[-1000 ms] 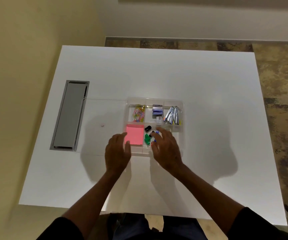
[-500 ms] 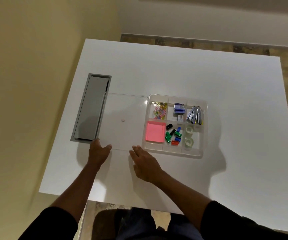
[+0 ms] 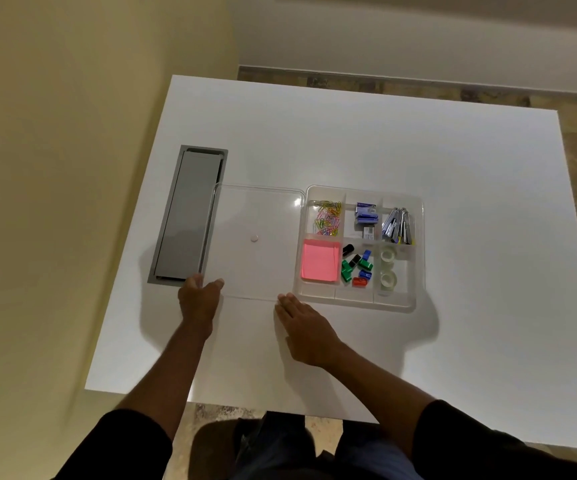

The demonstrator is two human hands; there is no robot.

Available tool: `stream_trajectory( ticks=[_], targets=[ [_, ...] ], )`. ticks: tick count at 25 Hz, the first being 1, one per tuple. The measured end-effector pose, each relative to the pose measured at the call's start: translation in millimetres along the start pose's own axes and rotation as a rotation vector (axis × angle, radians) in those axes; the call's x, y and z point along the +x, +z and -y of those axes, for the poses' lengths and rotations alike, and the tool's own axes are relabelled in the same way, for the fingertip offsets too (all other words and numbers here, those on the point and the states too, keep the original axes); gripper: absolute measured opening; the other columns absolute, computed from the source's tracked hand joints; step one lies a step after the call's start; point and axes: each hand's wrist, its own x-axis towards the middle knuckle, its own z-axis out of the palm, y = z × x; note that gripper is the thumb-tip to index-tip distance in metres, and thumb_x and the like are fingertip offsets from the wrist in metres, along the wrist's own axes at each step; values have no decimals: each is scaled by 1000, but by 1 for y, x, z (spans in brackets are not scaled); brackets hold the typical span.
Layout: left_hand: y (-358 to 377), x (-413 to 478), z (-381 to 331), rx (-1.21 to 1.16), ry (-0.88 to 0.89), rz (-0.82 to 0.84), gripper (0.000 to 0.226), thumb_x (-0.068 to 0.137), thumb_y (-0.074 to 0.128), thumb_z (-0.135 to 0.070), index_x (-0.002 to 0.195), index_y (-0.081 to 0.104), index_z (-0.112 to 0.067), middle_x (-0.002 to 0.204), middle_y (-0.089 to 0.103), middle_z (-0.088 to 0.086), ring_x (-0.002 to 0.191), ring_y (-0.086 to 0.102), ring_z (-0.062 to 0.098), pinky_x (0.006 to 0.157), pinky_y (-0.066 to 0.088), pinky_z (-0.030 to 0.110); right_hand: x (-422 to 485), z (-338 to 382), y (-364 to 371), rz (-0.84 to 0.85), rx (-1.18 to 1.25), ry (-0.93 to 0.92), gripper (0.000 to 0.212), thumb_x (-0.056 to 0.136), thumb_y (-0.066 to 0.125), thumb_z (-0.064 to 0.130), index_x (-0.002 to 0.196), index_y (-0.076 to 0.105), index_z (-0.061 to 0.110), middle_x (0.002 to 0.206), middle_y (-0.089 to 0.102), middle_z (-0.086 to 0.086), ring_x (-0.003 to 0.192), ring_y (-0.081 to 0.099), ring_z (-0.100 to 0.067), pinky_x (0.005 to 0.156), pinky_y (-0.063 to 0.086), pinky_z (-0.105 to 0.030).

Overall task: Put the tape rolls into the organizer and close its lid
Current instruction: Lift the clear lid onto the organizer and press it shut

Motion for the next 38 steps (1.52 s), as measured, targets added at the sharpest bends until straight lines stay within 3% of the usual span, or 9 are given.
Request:
stream_trajectory(
  ticks=[2, 4, 7, 10, 14, 22, 27, 32, 38],
  targets=[
    [-6, 10, -5, -192, -111, -21, 35, 95, 77, -18, 126, 67, -4, 121, 69, 20, 99, 68, 33, 92, 59, 45, -4, -3, 2, 10, 2, 4, 88, 99, 67, 10, 170, 15, 11, 180, 8, -11, 168, 5, -29, 135, 19, -44],
    [-15, 17, -7, -345, -186, 0, 10, 96, 75, -14, 100, 68, -8, 86, 64, 14, 67, 57, 22, 69, 50, 35, -8, -5, 2, 21, 3, 2, 91, 99, 67, 10, 170, 11, 13, 180, 4, -8, 168, 2, -27, 135, 18, -45],
    [-30, 14, -4, -367, -188, 27, 6, 96, 75, -16, 94, 69, -13, 79, 63, 6, 67, 59, 18, 66, 47, 32, -10, -1, 1, 13, 13, -1, 91, 100, 67, 11, 171, 10, 15, 180, 6, -7, 168, 6, -27, 135, 19, -45],
    [-43, 3, -5, -360, -85, 101, 16, 95, 78, -20, 107, 73, -11, 84, 67, 3, 70, 60, 17, 62, 41, 29, -8, 15, -4, -74, 44, 32, 83, 101, 67, 20, 169, 20, 15, 175, 30, -11, 161, 32, -32, 131, 36, -46],
    [-59, -21, -20, -502, 8, 147, 9, 90, 83, -20, 93, 77, -13, 74, 65, 1, 61, 56, 14, 57, 42, 27, 1, 42, -18, -285, 20, 67, 80, 93, 80, 35, 159, 38, 17, 154, 55, -9, 131, 65, -30, 98, 64, -41],
    [-67, -68, -87, -617, 127, 247, 20, 95, 80, -30, 89, 69, -14, 68, 61, 1, 48, 51, 13, 43, 41, 20, 8, 56, -73, -771, -68, 41, 23, 102, 70, 32, 122, 71, 20, 105, 79, 2, 76, 76, -16, 56, 61, -31],
    [-50, -90, -127, -711, 197, 414, 38, 101, 64, -58, 104, 73, -22, 93, 80, 0, 86, 81, 16, 74, 66, 29, 2, 41, -117, -964, -5, 43, 14, 105, 68, 25, 112, 77, 18, 96, 82, 3, 65, 74, -12, 50, 59, -29],
    [-19, -89, -129, -608, 185, 366, 37, 105, 68, -32, 131, 70, -5, 109, 78, 10, 110, 76, 32, 89, 62, 39, -17, 23, -162, -995, 307, 235, 10, 98, 76, 27, 107, 79, 27, 92, 84, 8, 70, 77, -5, 58, 47, -11],
    [16, -75, -99, -225, 186, 155, 48, 104, 71, -26, 147, 59, -10, 148, 64, 17, 129, 63, 30, 113, 55, 52, -65, -41, -197, -792, 972, 270, 6, 94, 81, 19, 100, 81, 21, 87, 84, 0, 75, 82, -17, 75, 66, -39]
  ],
)
